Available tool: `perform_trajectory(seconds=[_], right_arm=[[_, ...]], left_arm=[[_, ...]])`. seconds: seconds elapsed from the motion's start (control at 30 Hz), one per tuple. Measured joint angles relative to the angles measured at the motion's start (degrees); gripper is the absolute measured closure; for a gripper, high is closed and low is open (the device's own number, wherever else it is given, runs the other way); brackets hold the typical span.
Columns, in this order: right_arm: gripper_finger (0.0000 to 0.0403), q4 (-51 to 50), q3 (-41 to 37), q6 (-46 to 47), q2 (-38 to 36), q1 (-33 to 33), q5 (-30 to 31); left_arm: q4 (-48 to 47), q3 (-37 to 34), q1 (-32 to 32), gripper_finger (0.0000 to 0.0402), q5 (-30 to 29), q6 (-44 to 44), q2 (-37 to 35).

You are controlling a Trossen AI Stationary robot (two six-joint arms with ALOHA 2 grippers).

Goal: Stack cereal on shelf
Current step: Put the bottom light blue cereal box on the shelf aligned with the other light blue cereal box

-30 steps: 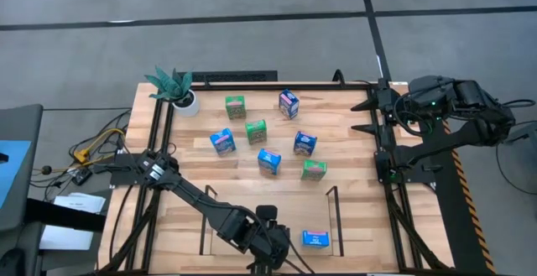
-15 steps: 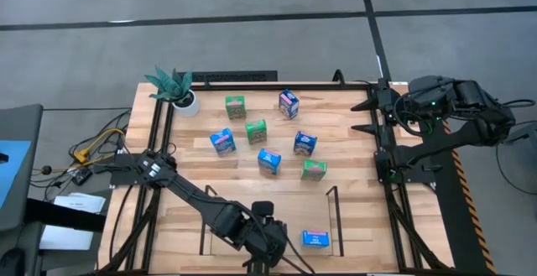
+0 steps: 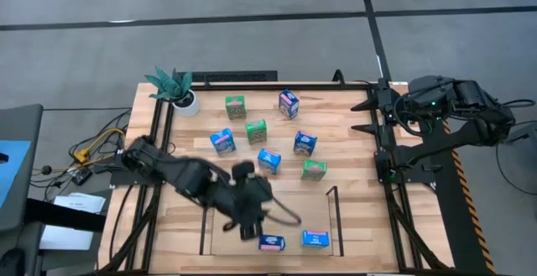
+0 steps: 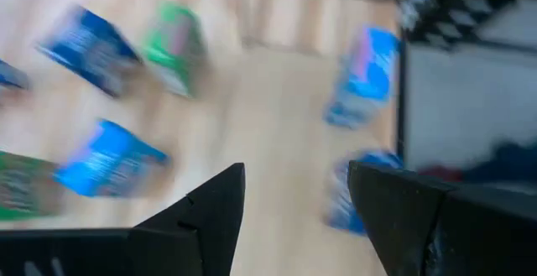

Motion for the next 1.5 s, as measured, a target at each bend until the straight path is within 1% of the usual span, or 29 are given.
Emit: perform_trajectory(seconds=[0.07, 0.17, 0.3, 0.43, 0.5, 0.6, 0.67, 0.77, 0.83, 0.93, 1.0, 1.1, 1.17, 1.3, 1.4, 1.5], right_arm=[[0.0132, 0.0, 0.0, 0.0, 0.0, 0.0, 0.0], [0.0132, 0.0, 0.0, 0.0, 0.0, 0.0, 0.0], [0.0132, 0.0, 0.0, 0.0, 0.0, 0.0, 0.0], [0.0132, 0.0, 0.0, 0.0, 0.0, 0.0, 0.0], [0.0132, 0.0, 0.0, 0.0, 0.0, 0.0, 0.0], [0.0132, 0.0, 0.0, 0.4, 0.0, -0.1, 0.1], [0.0132, 0.0, 0.0, 0.5, 0.0, -0.1, 0.1], [0.0132, 0.0, 0.0, 0.5, 0.0, -0.1, 0.2], [0.0132, 0.0, 0.0, 0.6, 0.0, -0.1, 0.2], [0.0132, 0.0, 0.0, 1.6, 0.0, -0.1, 0.3], [0.0132, 0.0, 0.0, 2.0, 0.0, -0.1, 0.3], [0.0132, 0.0, 0.0, 2.0, 0.0, -0.1, 0.3], [0.0132, 0.0, 0.0, 2.0, 0.0, -0.1, 0.3], [0.0132, 0.4, 0.0, 2.0, 0.0, -0.1, 0.3], [0.0132, 0.6, 0.0, 2.0, 0.0, -0.1, 0.4], [0.0132, 0.6, 0.0, 2.0, 0.1, -0.2, 0.6]], left_arm=[[-0.2, 0.0, 1.7, 0.0200, -1.5, 3.2, -0.7], [-0.2, 0.0, 4.8, 0.0200, -1.0, 9.5, -0.9], [1.5, 0.0, 10.0, 0.0200, 3.9, 18.6, -0.3], [7.6, -1.3, 15.4, 0.0200, 9.1, 27.4, 0.6], [7.5, -1.4, 17.9, 0.0201, 11.3, 30.6, 0.7], [6.0, -1.3, 21.3, 0.0200, 17.0, 35.0, 1.2], [2.9, -1.5, 22.8, 0.0201, 17.6, 37.3, 1.7], [3.0, -1.4, 24.1, 0.0201, 17.9, 42.1, 2.5], [1.7, -1.5, 24.6, 0.0201, 19.3, 44.9, 3.2], [-0.9, -3.0, 25.0, 0.0202, 22.6, 46.2, 3.9], [-2.3, -4.7, 25.0, 0.0208, 23.1, 47.2, 3.9], [-2.6, -8.3, 25.0, 0.0227, 24.1, 49.4, 3.5], [-1.3, -10.3, 25.2, 0.0243, 26.5, 50.5, 3.3], [-2.1, -13.4, 26.3, 0.0270, 30.5, 49.1, 2.2], [-3.4, -15.3, 26.7, 0.0284, 31.2, 47.6, 0.6], [-3.7, -16.1, 25.8, 0.0297, 29.9, 47.3, -4.4]])
